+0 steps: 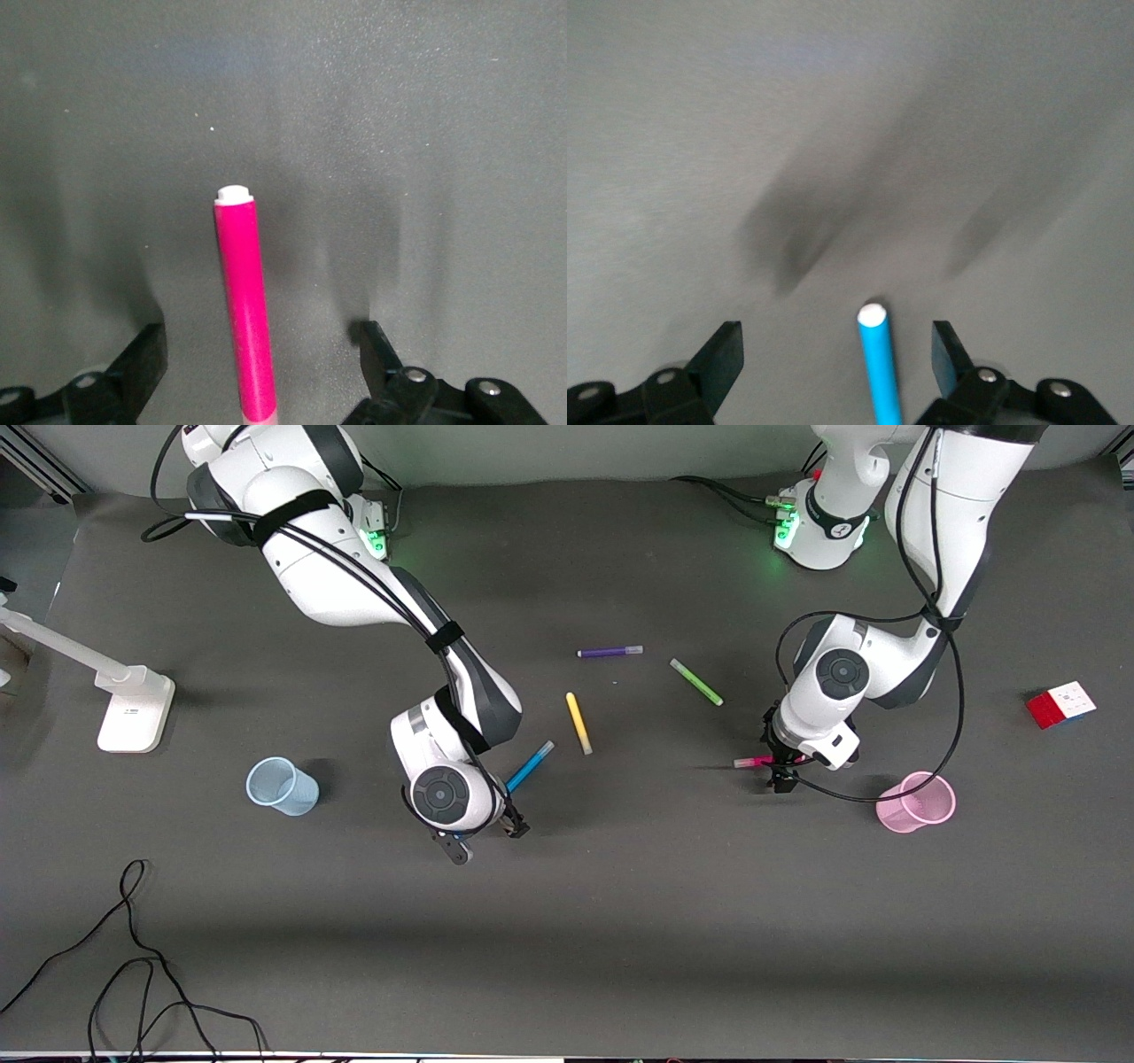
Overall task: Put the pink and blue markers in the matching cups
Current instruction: 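Lift the blue marker with the right gripper while the left gripper lifts the pink marker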
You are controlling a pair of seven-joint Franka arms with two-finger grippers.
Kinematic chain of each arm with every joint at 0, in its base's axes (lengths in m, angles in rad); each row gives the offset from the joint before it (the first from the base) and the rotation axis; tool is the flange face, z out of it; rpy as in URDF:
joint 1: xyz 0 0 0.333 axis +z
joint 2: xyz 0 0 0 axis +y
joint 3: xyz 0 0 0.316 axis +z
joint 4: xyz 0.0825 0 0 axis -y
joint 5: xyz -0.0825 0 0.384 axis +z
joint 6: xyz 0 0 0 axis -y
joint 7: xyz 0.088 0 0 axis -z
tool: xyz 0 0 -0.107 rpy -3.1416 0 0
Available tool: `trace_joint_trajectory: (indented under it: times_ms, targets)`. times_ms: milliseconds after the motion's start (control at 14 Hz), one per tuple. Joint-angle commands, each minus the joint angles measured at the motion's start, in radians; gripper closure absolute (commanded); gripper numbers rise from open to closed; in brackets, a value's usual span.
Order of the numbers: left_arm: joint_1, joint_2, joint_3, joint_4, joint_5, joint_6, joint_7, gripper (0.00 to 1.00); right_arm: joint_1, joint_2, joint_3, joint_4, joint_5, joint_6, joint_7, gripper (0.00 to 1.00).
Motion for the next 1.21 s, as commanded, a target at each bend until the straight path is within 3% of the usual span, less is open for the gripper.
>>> trace_joint_trajectory:
  times_ms: [0, 214, 429, 643, 786, 1000, 1143]
  targets:
    - [-0.011, 0.006, 0.011, 0.014, 0.025, 0.003, -0.035, 0.48, 0.019, 0.002, -0.004, -0.025, 0.013, -0.001, -0.013, 0.13]
    - [-0.006, 0.003, 0.011, 0.017, 0.027, 0.003, -0.033, 0.86, 0.025, 0.011, -0.001, -0.023, 0.014, 0.007, -0.01, 0.2]
    - [-0.006, 0.002, 0.011, 0.024, 0.029, -0.001, -0.033, 1.0, 0.04, 0.018, -0.001, -0.025, 0.014, 0.007, -0.01, 0.38]
    - [-0.001, -0.006, 0.011, 0.043, 0.03, -0.015, -0.032, 1.0, 0.044, 0.023, -0.001, -0.026, 0.014, 0.007, -0.01, 0.56]
    - [0.0, -0.024, 0.01, 0.081, 0.032, -0.085, -0.027, 1.0, 0.044, 0.025, -0.001, -0.026, 0.014, 0.007, -0.009, 1.0]
    - [-0.003, -0.035, 0.005, 0.227, 0.03, -0.321, -0.021, 1.0, 0.035, 0.006, -0.004, -0.022, 0.013, -0.005, -0.013, 1.0]
    - [0.0, -0.047, 0.002, 0.288, 0.025, -0.381, -0.021, 1.0, 0.013, -0.036, -0.007, -0.017, 0.011, -0.03, -0.016, 1.0]
